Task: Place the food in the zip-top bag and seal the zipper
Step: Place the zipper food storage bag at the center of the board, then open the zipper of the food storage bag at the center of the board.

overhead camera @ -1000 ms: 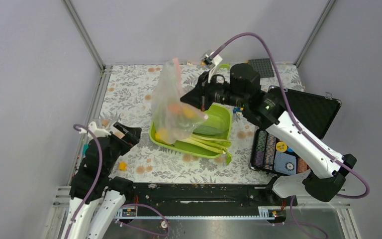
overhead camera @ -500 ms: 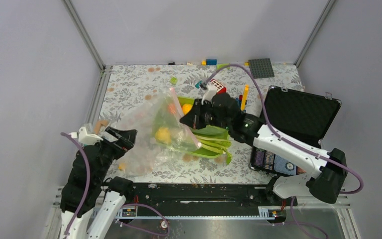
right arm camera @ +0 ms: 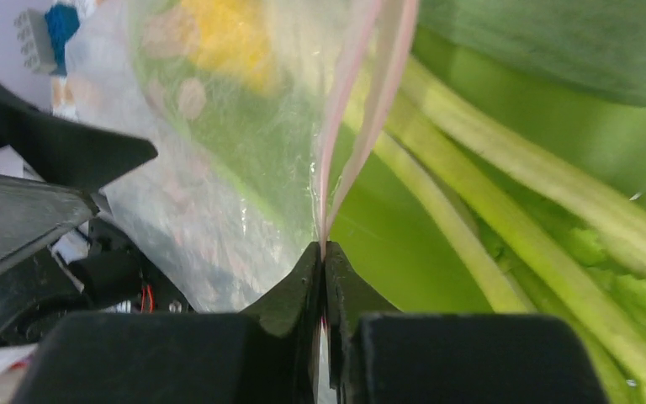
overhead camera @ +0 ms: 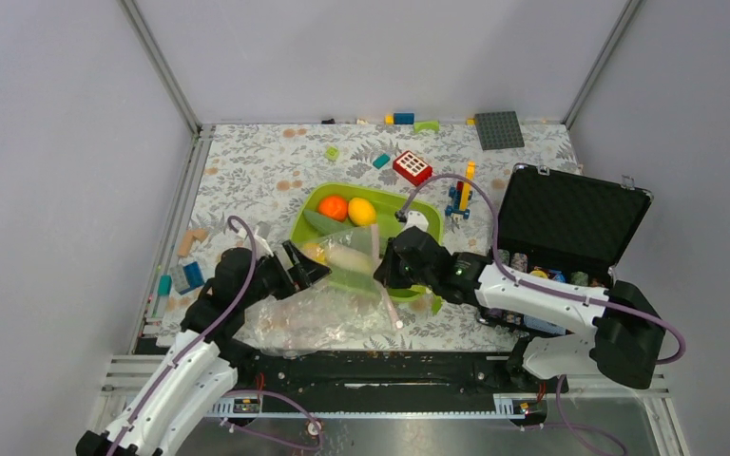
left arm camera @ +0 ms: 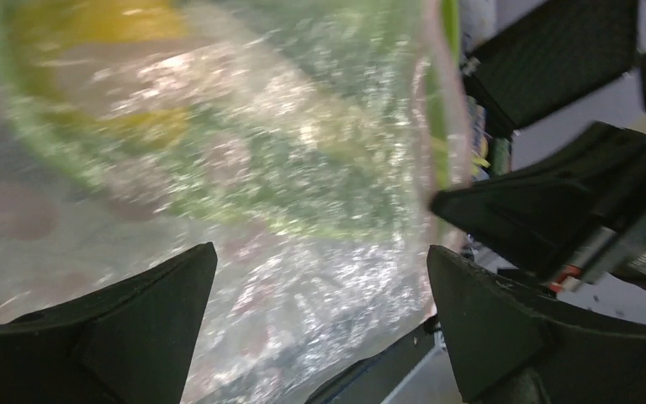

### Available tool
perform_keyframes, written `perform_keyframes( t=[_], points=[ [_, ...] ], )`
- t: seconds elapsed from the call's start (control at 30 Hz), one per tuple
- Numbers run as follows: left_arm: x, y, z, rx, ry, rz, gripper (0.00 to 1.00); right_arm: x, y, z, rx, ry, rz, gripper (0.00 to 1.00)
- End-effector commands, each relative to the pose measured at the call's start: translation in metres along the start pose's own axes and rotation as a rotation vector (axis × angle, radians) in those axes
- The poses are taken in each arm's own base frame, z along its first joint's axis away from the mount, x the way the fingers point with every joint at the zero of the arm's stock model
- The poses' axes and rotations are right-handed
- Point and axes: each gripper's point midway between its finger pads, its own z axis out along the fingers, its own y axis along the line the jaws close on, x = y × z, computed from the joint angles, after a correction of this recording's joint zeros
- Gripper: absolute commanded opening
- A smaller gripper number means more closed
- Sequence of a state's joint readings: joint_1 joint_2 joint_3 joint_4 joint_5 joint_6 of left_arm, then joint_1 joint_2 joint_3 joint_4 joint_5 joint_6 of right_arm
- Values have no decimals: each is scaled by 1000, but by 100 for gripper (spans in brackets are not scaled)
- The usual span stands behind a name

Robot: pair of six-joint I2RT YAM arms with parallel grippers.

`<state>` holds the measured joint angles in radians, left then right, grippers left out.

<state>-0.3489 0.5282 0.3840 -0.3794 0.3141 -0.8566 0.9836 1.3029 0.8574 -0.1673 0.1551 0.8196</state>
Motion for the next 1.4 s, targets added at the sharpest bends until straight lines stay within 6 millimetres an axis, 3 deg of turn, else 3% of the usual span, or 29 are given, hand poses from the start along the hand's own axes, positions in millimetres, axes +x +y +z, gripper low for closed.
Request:
perform_keyframes(
  t=[0.0,0.07,0.2,0.3,0.33,0.37,0.47,0.67,0.87,1.17,1.37],
  points=[
    [-1,-46,4,219,-2,107,99,6,30,-12,-165,-10,-49,10],
    [8,-42,11,216,28,101,99,6,39,-17,-241,-26,-68,19],
    [25,-29,24,198,90,77,99,5,34,-30,-270,-62,-155,52],
    [29,-18,30,160,108,75,99,-2,12,-38,-194,-114,-212,87],
    [29,-17,30,155,109,77,99,-3,-1,-41,-145,-130,-238,97],
    [28,-17,31,152,105,77,99,-8,-14,-44,-94,-160,-271,99],
    [25,-17,31,148,87,78,99,-27,-49,-56,63,-266,-341,100],
    [24,-17,30,155,70,83,99,-33,-73,-51,214,-229,-531,100],
    [24,-14,28,159,54,82,99,-36,-71,-33,281,-155,-616,100],
    [24,-13,27,159,42,87,99,-32,-38,-18,138,-132,-584,100],
    [23,-13,26,162,38,89,99,-32,-41,-6,175,-121,-591,100]
  ],
)
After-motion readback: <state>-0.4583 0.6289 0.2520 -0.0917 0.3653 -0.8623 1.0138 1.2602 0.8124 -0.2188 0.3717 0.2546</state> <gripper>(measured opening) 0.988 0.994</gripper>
